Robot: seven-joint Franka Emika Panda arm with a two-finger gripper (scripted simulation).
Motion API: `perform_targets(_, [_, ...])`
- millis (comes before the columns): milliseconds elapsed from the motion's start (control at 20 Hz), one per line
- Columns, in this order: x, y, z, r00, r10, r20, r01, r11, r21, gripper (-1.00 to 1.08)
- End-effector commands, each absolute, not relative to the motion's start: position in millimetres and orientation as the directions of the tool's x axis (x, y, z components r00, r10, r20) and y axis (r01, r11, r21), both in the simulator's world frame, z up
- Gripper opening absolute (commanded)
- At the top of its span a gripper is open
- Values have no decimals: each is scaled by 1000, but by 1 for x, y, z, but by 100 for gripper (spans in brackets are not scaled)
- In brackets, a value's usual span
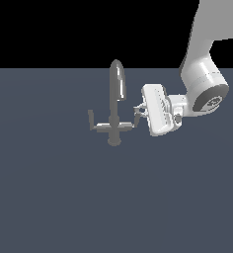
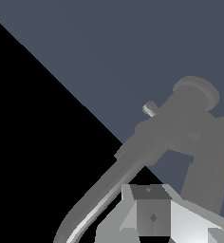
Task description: Turn on the faucet by rotating a designated handle.
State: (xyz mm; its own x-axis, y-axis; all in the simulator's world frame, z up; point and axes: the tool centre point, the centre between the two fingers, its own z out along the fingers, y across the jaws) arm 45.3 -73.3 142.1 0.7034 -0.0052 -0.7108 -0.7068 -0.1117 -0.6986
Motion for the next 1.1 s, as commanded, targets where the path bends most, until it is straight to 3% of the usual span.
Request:
perform_targets(0, [40, -74, 140, 702, -5, -712, -708, -111, -697, -100])
perform_targets(700, [-4, -79, 126, 704, -1, -710, -706, -113, -699, -100])
perform_targets(800, [7, -78, 135, 721, -7, -693, -689, -115, -715, -100])
perform_targets(1050, [-10, -80, 100, 711, -3, -703, -699, -114, -706, -100])
